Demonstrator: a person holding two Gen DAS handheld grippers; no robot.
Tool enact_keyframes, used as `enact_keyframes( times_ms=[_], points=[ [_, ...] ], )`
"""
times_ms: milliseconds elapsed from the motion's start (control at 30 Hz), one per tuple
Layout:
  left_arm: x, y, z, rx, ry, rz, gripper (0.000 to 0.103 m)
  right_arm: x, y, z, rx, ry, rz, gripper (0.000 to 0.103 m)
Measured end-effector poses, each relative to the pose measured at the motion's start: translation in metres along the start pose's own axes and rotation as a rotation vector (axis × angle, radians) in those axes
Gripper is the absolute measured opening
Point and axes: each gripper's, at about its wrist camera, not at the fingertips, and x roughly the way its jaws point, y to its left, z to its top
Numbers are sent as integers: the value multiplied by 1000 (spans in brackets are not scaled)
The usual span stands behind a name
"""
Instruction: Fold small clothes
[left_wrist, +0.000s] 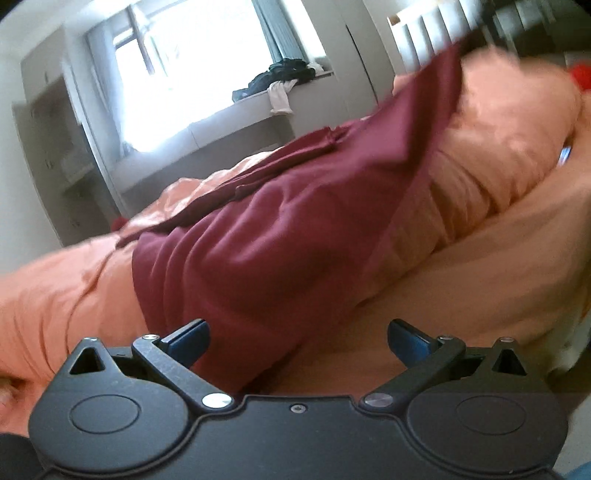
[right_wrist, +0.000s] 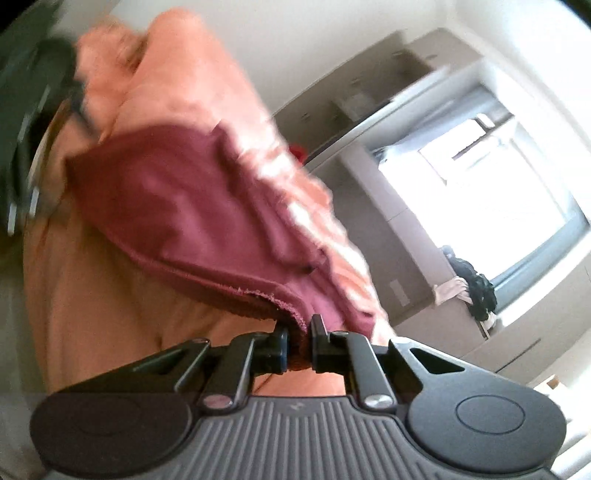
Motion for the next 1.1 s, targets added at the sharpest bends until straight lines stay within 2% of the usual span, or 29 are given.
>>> enact_keyframes(
  times_ms=[100, 167, 233, 300, 367, 400, 433, 467, 500, 733, 833, 933, 1100],
  points=[
    [16, -20, 0, 85, 18, 149, 100, -14, -30, 12, 109, -39, 7, 12],
    [27, -25, 0, 122, 37, 258, 93, -21, -41, 12, 147, -58, 7, 11],
    [33, -20, -1, 121, 64, 334, 82, -29, -46, 13, 148, -65, -4, 11],
    [30, -9, -2, 86, 70, 371, 74, -39, -46, 9, 142, -67, -18, 10],
    [26, 2, -3, 66, 72, 411, 60, -43, -46, 6, 153, -73, -34, 8],
    [24, 7, -4, 61, 74, 426, 46, -47, -43, 3, 166, -76, -40, 7],
    [20, 14, -4, 49, 70, 436, 22, -46, -44, 1, 181, -78, -47, 7],
    [16, 20, -4, 29, 57, 434, 9, -47, -45, -2, 198, -78, -54, 7],
    [9, 25, -3, 4, 30, 423, 3, -49, -44, -6, 217, -79, -58, 6],
    [-30, 33, 16, 71, -117, 467, 2, -49, -31, -29, 300, -77, -101, 5],
    [-50, 46, 30, 31, -153, 441, 2, -69, -33, -34, 337, -113, -162, 5],
    [-81, 53, 40, 34, -213, 435, 2, -92, -32, -34, 362, -150, -215, 5],
    [-137, 70, 52, -6, -237, 358, 2, -148, -28, -26, 372, -213, -297, 5]
  ],
)
